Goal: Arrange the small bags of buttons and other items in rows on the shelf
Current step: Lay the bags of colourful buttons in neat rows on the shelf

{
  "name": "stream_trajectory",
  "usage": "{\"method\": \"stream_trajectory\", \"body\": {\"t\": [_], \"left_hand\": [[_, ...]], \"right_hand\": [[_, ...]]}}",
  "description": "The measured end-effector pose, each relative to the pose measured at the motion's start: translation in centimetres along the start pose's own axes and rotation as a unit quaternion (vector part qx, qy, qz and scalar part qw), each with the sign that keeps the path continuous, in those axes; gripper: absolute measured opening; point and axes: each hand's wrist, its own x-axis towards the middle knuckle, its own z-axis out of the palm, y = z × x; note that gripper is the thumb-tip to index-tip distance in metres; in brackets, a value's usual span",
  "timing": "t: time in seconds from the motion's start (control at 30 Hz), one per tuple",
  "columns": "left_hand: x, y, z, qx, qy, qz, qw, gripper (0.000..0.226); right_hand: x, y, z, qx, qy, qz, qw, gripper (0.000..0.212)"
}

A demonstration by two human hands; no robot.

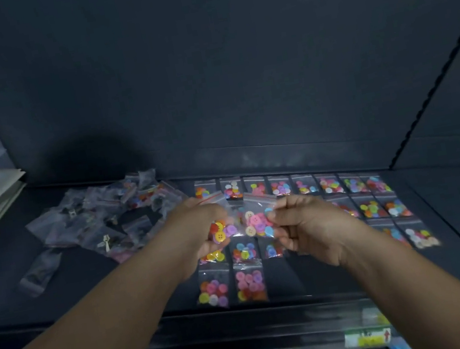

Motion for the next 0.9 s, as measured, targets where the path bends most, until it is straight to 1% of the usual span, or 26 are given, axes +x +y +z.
{"method": "stream_trajectory", "body": {"t": [0.13,0.2,0.27,0.43,0.6,0.73,0.9], "left_hand": [[-0.6,-0.7,0.5,-0.017,0.006,-0.007,1.000,0.020],[-1.0,-1.2,0.7,-0.007,0.015,-0.006,1.000,0.028],[-1.3,-1.6,0.9,0.015,0.022,-0.001,1.000,0.028],[-2.1,-1.9,1.4,0.053,0.028,0.012,0.998,0.020],[-2.3,-2.0,1.5,0.064,0.032,0.020,0.997,0.013],[-2.2,-2.1,1.5,0.066,0.027,0.019,0.997,0.017],[-2.0,-2.2,1.7,0.067,0.015,0.018,0.997,0.022]], "right_hand": [[-1.0,1.5,-3.1,-0.099,0.021,0.018,0.995,0.015],[-1.2,2.6,-4.0,-0.151,0.038,0.026,0.987,0.012],[-1.2,3.6,-4.4,-0.186,0.049,0.029,0.981,0.009],[-1.3,5.0,-3.8,-0.230,0.050,0.007,0.972,0.012],[-1.3,5.6,-3.5,-0.302,0.043,-0.012,0.952,0.016],[-1.3,6.1,-3.3,-0.319,0.047,-0.021,0.946,0.022],[-1.2,6.3,-3.3,-0.338,0.065,-0.021,0.939,0.016]]}}
